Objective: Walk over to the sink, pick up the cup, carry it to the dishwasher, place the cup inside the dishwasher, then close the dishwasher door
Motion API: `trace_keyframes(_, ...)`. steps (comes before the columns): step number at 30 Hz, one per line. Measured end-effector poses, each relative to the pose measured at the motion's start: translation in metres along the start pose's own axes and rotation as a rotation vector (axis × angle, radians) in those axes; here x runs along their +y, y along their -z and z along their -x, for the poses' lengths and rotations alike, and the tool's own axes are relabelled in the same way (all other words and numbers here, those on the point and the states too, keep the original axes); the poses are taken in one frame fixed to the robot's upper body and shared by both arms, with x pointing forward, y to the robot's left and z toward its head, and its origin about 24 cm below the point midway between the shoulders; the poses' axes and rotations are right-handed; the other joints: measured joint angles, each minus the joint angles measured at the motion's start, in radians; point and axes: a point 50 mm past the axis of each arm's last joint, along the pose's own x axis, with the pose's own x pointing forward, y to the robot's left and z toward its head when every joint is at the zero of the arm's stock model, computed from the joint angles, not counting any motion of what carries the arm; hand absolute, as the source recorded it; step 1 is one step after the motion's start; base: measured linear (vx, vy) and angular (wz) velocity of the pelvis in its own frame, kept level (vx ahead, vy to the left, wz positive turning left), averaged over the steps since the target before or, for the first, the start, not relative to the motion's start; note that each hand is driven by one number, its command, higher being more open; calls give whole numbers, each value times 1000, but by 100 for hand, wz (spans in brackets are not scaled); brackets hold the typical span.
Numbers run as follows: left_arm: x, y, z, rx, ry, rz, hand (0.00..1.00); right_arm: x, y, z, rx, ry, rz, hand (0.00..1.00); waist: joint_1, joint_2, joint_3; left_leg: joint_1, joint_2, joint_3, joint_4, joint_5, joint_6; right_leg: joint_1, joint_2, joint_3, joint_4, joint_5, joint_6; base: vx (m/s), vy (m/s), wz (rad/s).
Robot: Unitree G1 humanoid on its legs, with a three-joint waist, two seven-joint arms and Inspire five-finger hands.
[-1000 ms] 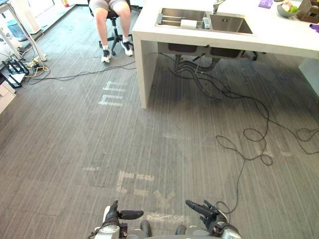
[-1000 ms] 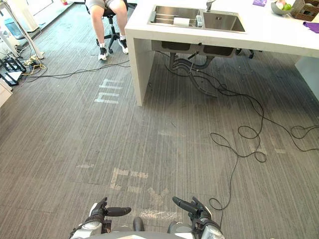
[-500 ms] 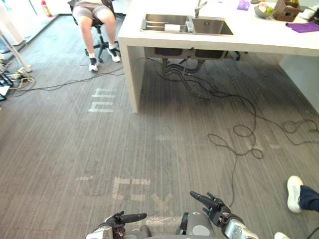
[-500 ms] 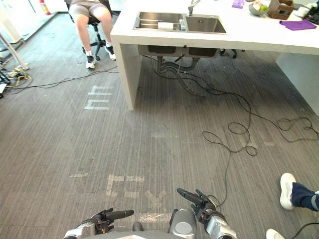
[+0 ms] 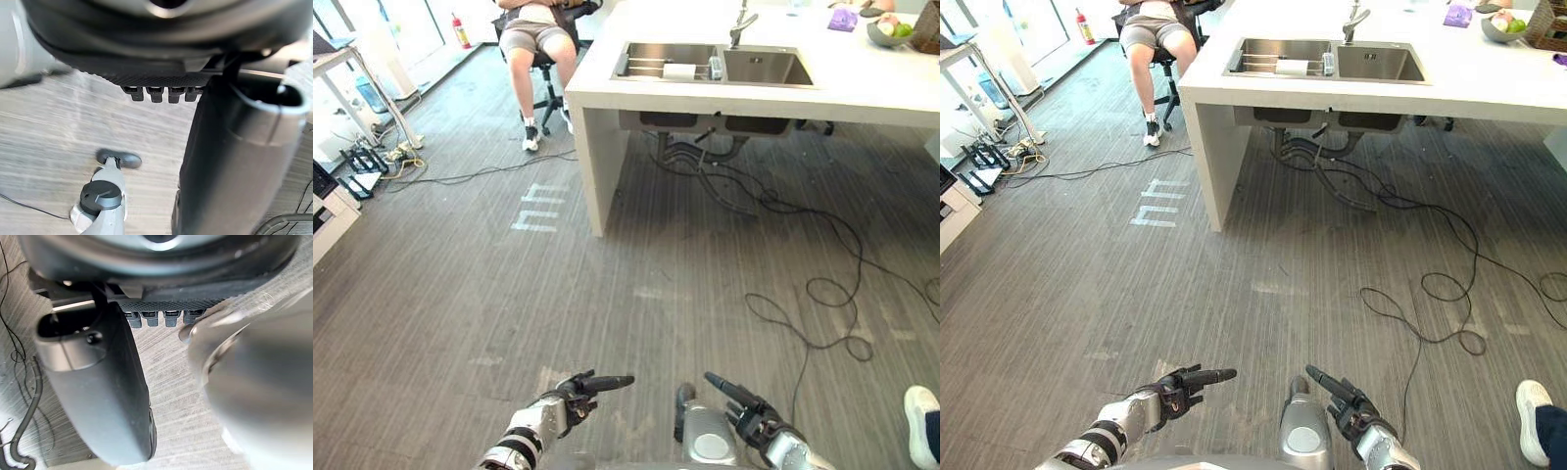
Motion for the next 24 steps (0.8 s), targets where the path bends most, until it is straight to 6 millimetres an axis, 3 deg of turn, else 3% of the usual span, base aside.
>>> trace_keyframes(1,1,12,-1,44,-9,13,100,-5,3,2,8,18,-1,100,1,18,-11,-18,13,7,103,-1,58,3,19,-8,12,-30,-37,390,-173,-16)
trace_keyframes(2,-1,17,-3,61,-10,18,100,-8,3,3,13,31,4,100,-1,32,-8,-104,45,22,313,38,59,8,30,-15,34,-55,-48,502,-205,6)
trace_keyframes(3,-4,27,-3,76,-7,24,100,-15,7,5,26,47,8,100,-9,52,-2,-192,88,-7,510,148,15,52,50,-37,33,-90,-60,426,-178,13)
trace_keyframes(4,-5,23,-3,41,-4,28,100,-20,9,7,33,58,13,100,-7,61,2,-224,99,-33,585,225,11,79,61,-42,28,-105,-66,534,-172,13)
trace_keyframes(5,-5,18,-3,-12,2,70,100,-29,12,10,51,77,20,100,8,67,15,-305,104,-109,742,521,-5,171,82,-33,-24,-120,-86,468,-105,-5)
trace_keyframes(6,-5,15,-3,-36,5,80,100,-30,11,10,50,79,23,100,9,70,18,-357,95,-137,822,547,-28,220,89,-29,-53,-129,-94,554,-86,-19)
trace_keyframes(7,-5,13,-2,-56,6,87,100,-29,7,9,42,74,26,100,12,65,23,-408,71,-127,876,398,-45,257,85,-19,-63,-143,-102,441,-50,-45)
trace_keyframes(8,-6,5,-1,-104,14,95,100,-25,0,8,24,60,34,100,28,51,32,-444,41,-75,832,288,-43,298,77,12,-77,-144,-97,423,-39,-63)
trace_keyframes(9,-6,2,-1,-122,17,96,100,-22,-3,7,17,46,41,100,37,48,34,-455,27,-43,763,255,-44,316,76,27,-95,-144,-96,327,-19,-79)
trace_keyframes(10,-5,-2,1,-145,21,105,100,-16,-6,5,9,26,53,100,43,46,40,-462,10,2,614,232,-35,345,77,48,-122,-141,-91,400,12,-71)
trace_keyframes(11,-5,-3,2,-161,19,132,100,-7,-13,3,-12,1,65,100,41,45,46,-455,-14,41,361,234,-39,380,80,62,-153,-139,-88,474,27,-74)
trace_keyframes(12,-5,-2,2,-166,14,155,100,-2,-15,1,-19,-14,64,100,40,47,49,-428,-31,60,75,280,-55,414,89,74,-189,-140,-79,466,37,-56)
trace_keyframes(14,-5,-2,4,-171,3,183,100,0,-13,1,-27,-35,62,100,33,56,62,-414,-21,75,-156,328,-59,481,119,78,-251,-149,-59,327,107,-24)
trace_keyframes(16,-4,-3,4,-171,-18,194,100,-5,-6,3,-10,-40,59,100,25,61,66,-415,2,142,-117,331,-48,538,136,79,-266,-189,-34,310,213,-1)
trace_keyframes(17,-3,-5,4,-167,-26,199,100,-9,0,4,3,-31,57,100,25,58,66,-414,-3,147,-96,407,12,550,121,81,-232,-238,-19,342,257,6)
trace_keyframes(18,-3,-9,4,-177,-28,204,100,-13,5,5,21,-24,68,100,27,33,70,-427,-29,146,-59,425,31,547,90,79,-203,-279,-10,348,244,7)
trace_keyframes(19,-3,-12,5,-186,-26,208,100,-13,6,5,30,-25,80,100,29,26,73,-439,-42,146,-34,425,31,544,73,80,-193,-298,-15,346,223,0)
trace_keyframes(21,-2,-17,6,-207,-23,220,100,-13,8,4,52,-34,122,100,34,21,71,-492,-60,146,71,417,43,535,41,88,-181,-340,-18,367,224,-9)
trace_keyframes(22,1,-19,7,-218,-29,236,100,-11,12,3,69,-38,147,100,39,13,63,-522,-73,162,150,367,102,540,17,91,-176,-365,-18,524,259,-21)
trace_keyframes(23,3,-18,7,-211,-36,235,100,-10,20,2,94,-34,155,100,55,-13,36,-525,-98,186,173,316,118,535,-27,94,-154,-373,-10,450,216,-19)
trace_keyframes(24,4,-17,7,-203,-40,233,100,-10,23,2,101,-33,154,100,56,-20,22,-524,-116,194,167,303,130,513,-47,92,-113,-372,-11,592,198,-5)
